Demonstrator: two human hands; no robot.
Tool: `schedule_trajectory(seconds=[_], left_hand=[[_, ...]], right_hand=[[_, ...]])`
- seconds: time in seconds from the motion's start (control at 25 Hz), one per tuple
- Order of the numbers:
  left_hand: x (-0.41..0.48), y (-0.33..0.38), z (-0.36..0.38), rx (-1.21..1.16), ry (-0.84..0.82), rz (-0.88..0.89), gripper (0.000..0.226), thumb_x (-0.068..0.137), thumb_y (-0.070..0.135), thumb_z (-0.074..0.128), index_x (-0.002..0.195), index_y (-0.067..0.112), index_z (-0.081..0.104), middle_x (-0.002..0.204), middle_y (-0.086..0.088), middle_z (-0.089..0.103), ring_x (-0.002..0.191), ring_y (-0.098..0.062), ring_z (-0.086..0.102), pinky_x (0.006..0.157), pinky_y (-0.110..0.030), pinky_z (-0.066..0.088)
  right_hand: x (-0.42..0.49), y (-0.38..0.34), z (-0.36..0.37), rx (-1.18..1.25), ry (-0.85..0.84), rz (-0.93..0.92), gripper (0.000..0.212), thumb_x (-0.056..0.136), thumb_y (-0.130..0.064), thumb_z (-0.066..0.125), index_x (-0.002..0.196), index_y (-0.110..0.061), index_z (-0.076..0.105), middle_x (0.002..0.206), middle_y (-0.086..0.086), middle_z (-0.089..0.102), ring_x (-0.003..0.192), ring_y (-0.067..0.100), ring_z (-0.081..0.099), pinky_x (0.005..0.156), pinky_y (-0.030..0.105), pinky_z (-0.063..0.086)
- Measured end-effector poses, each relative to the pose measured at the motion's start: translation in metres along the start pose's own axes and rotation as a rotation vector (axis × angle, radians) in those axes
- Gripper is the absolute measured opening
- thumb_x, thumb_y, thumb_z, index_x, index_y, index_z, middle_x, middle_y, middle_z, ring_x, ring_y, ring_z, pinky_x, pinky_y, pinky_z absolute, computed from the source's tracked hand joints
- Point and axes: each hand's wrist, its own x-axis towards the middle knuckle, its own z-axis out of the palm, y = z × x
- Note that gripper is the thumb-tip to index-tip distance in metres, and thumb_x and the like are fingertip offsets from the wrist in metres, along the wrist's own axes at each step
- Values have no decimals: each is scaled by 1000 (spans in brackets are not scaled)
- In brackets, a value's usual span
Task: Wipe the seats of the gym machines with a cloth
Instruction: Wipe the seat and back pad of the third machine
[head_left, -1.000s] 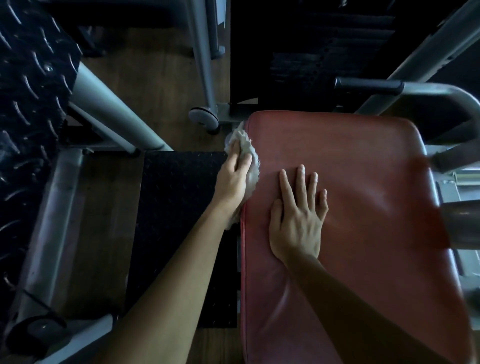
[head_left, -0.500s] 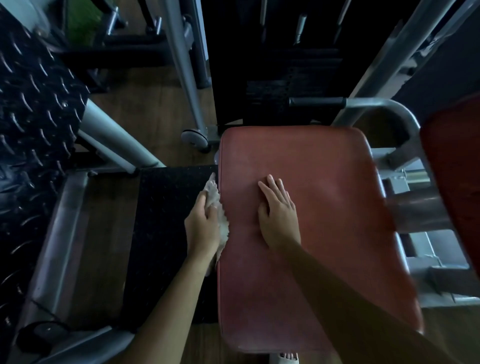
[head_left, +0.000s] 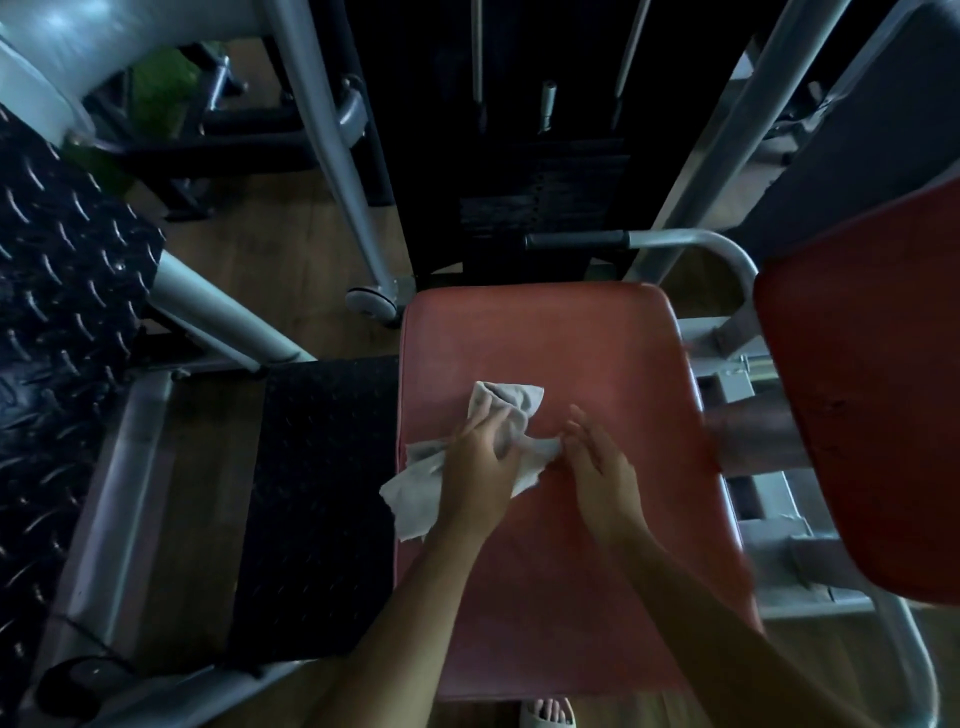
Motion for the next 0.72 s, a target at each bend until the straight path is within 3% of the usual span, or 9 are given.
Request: schedule_trajectory(seconds=[0.08,0.16,0.2,0.28,0.32,0.4,0.52,0.72], left_hand=[[-6,-13,-8,63,70,-17,32,102,30,49,126,16,65,143,0,56,123,-17,59,102,-34,49],[-14,-36,-24,283,194,-49,48,99,40,40,134,14,61,148,-4,51,139,-23,46,113,-44,39],[-19,-49,-34,338,219,-91,56,98,47,35,139,17,57,152,-2,47,144,-25,38,118,-47,31],[-25,-72,-47,319,172,-144,63,99,56,25,148,22,47,158,8,37,151,-25,22,123,-46,18],[-28,-81,-51,311,117,-144,62,101,57,22,152,26,39,161,14,28,154,-21,12,124,-44,10],[-32,-89,-53,365,-12,-124,61,101,57,14,157,33,20,164,23,8,153,-14,-9,123,-39,-4],[-33,-91,-56,449,-106,-107,65,99,58,9,159,34,4,164,24,-9,150,-9,-22,123,-37,-11],[-45,-86,-51,514,-153,-71,79,96,67,16,158,26,-9,163,12,-24,150,-10,-24,122,-33,-13]], right_hand=[[-2,3,-4,-9,-27,22,42,103,-18,50,144,-30,54,131,-13,64,122,5,58,106,26,44],[-4,7,-2,-81,-76,-21,49,102,-18,49,148,-31,46,134,-9,62,125,11,57,105,29,45],[-6,8,1,-159,-100,-85,53,101,-23,50,151,-33,40,144,-4,55,134,15,51,110,34,42],[-5,1,12,-370,-186,-258,63,99,-41,52,156,-40,26,166,-2,22,153,18,20,122,40,23],[-3,-5,18,-470,-254,-344,67,97,-50,51,156,-44,20,169,-5,8,155,16,5,122,41,14],[1,-11,31,-650,-376,-497,70,93,-64,48,155,-47,19,169,-7,-3,155,13,-7,121,44,11],[1,-1,34,-807,-384,-561,70,87,-64,57,150,-41,37,168,-2,10,155,19,9,119,47,29],[-5,15,2,-808,-241,-432,69,82,-46,76,142,-25,51,153,0,37,134,25,42,105,43,45]])
